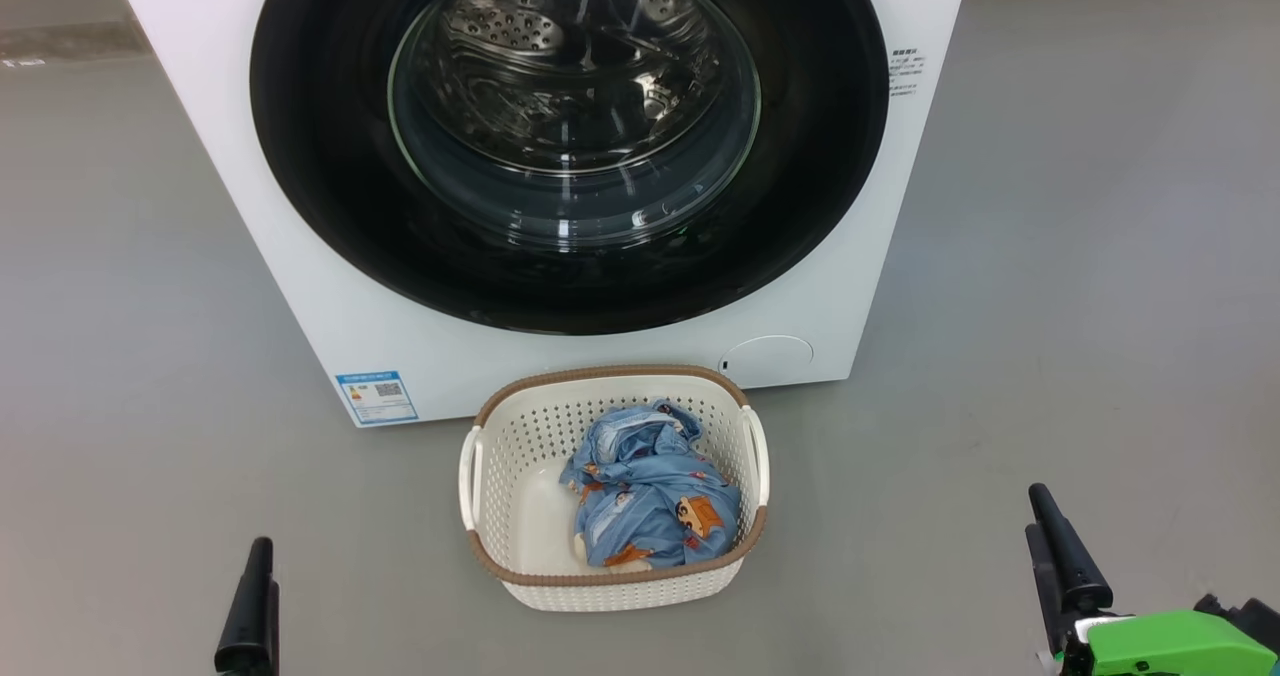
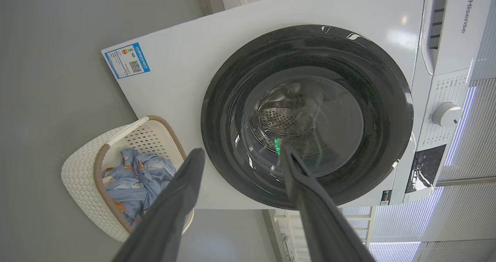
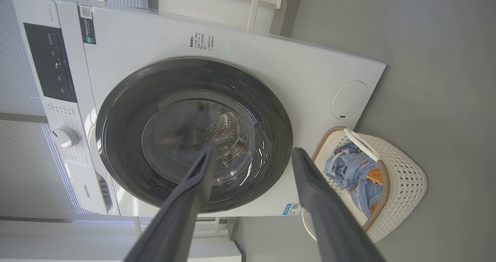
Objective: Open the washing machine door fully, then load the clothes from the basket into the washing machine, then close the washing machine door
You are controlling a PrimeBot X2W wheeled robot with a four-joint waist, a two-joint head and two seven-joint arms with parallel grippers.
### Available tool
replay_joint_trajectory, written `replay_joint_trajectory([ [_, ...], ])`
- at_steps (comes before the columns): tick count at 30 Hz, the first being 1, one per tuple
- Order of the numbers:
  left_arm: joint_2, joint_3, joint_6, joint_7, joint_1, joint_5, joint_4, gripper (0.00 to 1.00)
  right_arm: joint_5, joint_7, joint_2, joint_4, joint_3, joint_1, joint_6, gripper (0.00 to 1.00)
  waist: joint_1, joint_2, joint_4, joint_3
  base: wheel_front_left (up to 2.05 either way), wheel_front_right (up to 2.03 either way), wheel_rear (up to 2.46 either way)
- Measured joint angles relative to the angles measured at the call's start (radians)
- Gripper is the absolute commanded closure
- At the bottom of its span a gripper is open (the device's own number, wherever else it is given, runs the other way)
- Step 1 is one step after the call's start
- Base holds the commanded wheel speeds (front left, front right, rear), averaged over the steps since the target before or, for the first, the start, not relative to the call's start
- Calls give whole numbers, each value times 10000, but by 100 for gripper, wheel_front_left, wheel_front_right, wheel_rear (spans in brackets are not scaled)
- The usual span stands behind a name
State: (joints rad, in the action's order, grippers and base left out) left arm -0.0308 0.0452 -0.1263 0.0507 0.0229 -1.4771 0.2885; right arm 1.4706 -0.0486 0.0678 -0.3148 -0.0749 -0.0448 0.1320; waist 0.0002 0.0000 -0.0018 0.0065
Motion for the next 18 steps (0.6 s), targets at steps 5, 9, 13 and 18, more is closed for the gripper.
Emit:
replay_joint_trajectory([
  [5, -46, -100, 0, -136, 20, 663, -61, 0, -642, 171, 127, 46, 98, -19, 0, 0, 0, 0, -10, 13, 0, 0, 0],
  [9, -100, -155, 0, -272, 21, 1296, -146, 0, -1287, 293, 234, 111, 251, -24, 0, 0, -1, 0, -20, 22, 0, 0, 0],
  [13, -205, -228, 0, -355, 21, 1787, -228, 0, -1776, 362, 255, 159, 316, -44, 0, 0, -1, 0, -31, 23, 0, 0, 0],
  [18, -316, -387, 0, -454, 20, 2493, -322, 0, -2499, 516, 332, 270, 418, -232, 0, 0, 0, 0, -49, 24, 0, 0, 0],
])
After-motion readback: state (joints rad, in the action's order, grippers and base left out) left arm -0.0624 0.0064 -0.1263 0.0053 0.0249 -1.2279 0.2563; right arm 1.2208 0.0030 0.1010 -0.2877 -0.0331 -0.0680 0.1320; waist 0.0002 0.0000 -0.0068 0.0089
